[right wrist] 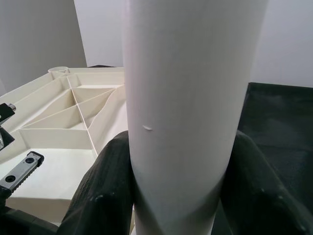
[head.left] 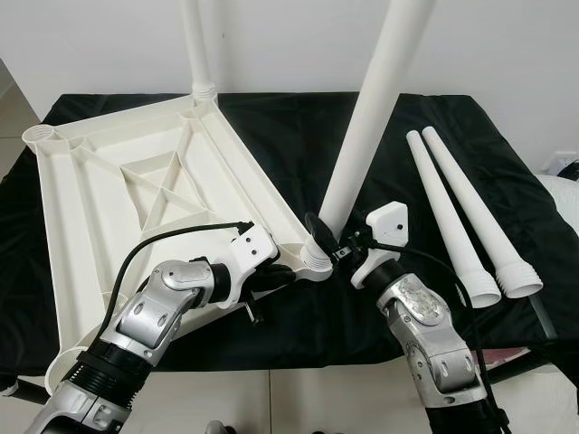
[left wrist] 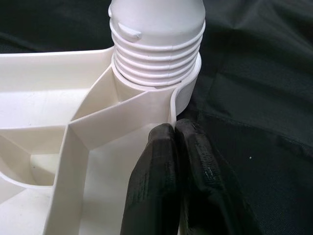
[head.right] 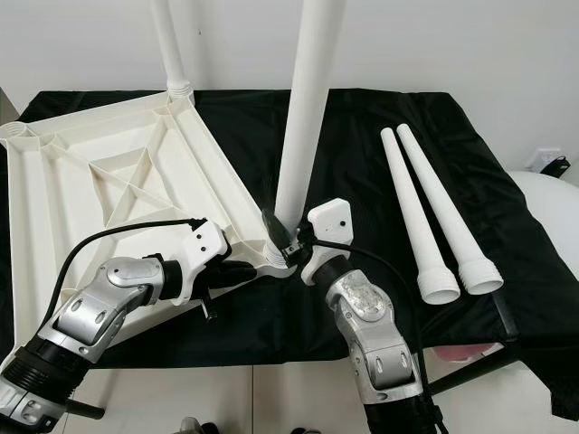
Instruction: Building children table
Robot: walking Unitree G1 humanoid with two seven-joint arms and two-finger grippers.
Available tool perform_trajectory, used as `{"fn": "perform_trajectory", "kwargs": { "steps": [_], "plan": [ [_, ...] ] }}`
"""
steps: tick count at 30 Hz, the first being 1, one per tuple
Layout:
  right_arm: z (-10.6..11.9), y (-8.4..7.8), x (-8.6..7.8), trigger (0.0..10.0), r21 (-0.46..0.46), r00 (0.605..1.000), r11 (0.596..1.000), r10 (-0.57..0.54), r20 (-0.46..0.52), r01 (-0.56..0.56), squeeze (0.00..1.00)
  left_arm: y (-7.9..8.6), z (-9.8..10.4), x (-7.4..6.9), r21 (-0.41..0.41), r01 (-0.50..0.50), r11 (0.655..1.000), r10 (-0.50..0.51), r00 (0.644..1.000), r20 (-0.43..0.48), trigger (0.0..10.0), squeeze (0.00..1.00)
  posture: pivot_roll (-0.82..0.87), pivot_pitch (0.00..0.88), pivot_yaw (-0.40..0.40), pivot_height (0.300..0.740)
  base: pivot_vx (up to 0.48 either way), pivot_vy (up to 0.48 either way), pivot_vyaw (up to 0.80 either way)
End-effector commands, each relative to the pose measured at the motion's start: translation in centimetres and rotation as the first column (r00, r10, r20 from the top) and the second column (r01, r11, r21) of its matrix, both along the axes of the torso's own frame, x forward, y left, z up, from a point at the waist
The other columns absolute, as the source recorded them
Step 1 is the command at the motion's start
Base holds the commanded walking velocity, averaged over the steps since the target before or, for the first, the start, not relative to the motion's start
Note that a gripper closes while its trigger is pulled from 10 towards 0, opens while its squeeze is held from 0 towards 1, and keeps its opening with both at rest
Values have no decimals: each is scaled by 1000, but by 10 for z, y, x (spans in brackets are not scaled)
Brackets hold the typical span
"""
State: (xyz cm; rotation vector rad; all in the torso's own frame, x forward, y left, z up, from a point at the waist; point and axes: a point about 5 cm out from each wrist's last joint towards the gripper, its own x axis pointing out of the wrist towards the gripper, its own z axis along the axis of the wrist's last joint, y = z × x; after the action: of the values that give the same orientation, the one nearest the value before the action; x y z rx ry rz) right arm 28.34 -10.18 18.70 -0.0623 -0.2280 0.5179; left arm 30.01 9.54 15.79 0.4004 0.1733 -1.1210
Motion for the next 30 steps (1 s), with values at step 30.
{"fn": "perform_trajectory", "kwargs": {
  "steps": [30],
  "plan": [
    [-64,-8,3,10000,-96,922,994,-87,-377,55,0,5,-4,-1,21,-11,1000,12,1000,-23,0,0,20,176,20,740,0,0,0]
  ]
}}
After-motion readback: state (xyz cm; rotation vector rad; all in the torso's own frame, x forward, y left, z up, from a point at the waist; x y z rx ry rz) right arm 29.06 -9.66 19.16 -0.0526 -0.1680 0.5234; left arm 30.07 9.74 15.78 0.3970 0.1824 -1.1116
